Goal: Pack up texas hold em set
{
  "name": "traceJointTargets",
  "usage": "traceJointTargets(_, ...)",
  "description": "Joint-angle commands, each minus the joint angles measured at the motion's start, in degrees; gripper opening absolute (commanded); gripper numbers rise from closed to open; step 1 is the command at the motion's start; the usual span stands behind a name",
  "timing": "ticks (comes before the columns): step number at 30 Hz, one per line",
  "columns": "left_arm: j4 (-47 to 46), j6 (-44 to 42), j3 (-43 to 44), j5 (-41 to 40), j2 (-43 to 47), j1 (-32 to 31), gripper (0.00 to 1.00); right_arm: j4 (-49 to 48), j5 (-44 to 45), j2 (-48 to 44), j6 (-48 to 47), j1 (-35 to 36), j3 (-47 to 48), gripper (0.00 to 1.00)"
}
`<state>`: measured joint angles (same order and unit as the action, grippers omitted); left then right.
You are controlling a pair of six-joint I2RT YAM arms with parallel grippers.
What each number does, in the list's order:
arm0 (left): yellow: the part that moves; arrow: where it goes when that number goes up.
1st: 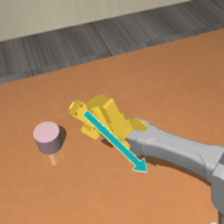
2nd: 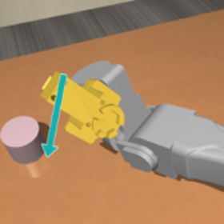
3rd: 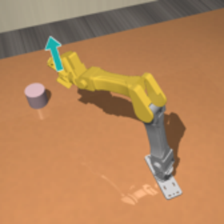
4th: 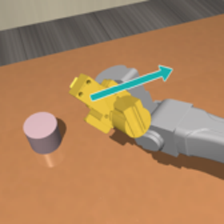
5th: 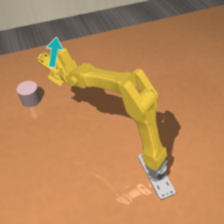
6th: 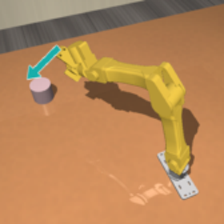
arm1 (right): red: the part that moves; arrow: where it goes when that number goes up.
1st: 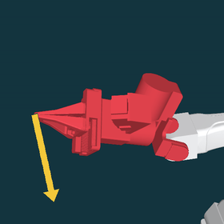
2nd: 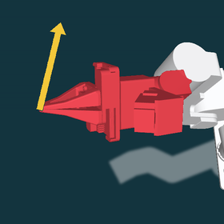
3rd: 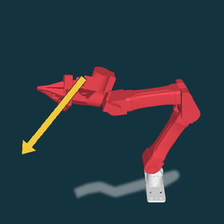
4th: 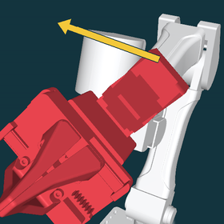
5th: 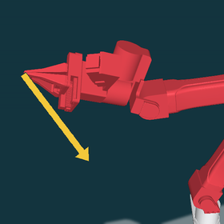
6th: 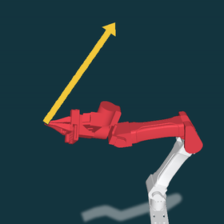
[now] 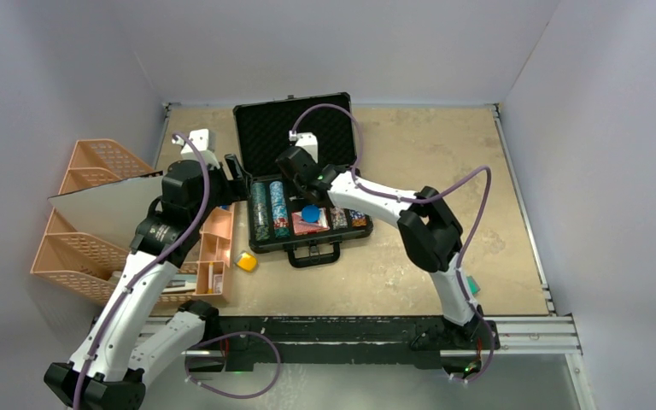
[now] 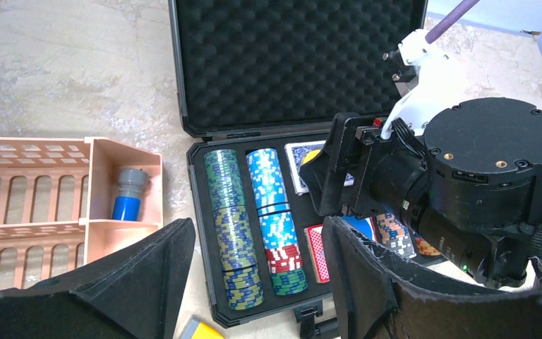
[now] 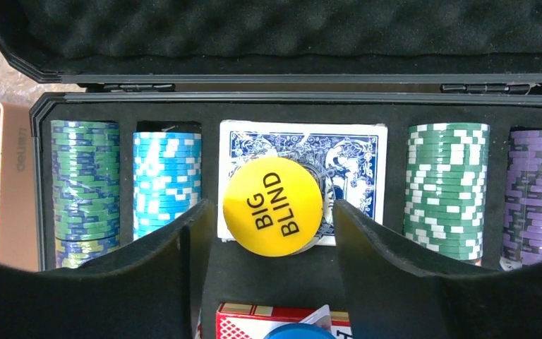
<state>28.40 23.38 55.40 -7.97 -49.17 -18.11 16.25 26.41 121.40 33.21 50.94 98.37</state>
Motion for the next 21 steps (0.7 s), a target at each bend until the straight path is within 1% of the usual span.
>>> traceJointTargets(1, -1.4, -0.2, 0.1, -0.2, 0.0, 0.4, 0.69, 2.4, 0.5, -3.0, -0.1, -0.1, 0.6, 0.69)
traceJointTargets(4, -1.5, 0.3, 0.0, 0.2, -0.2, 0.4, 0.70, 3.2, -1.9, -5.9, 0.1, -0.1, -0.7, 0.75)
traceJointTargets(8, -1.5, 0.6, 0.3, 1.6, -1.0, 0.4, 0.70, 4.1, 2.7, -14.4, -0.2, -0.3, -5.3, 0.78)
traceJointTargets(12, -1.7, 0.7, 0.2, 1.8, -0.2, 0.4, 0.70, 4.5, 6.2, -25.9, -0.2, -2.5, -15.7, 0.80)
traceJointTargets(17, -2.0, 0.1, 0.2, 0.8, 0.2, 0.4, 0.70, 9.3, 6.1, -39.5, 4.1, -9.9, -29.3, 0.80)
traceJointTargets(21, -1.9, 0.0, 0.2, 2.1, -0.8, 0.4, 0.70, 14.8, 12.4, -51.1, 8.6, -14.2, -37.8, 0.82)
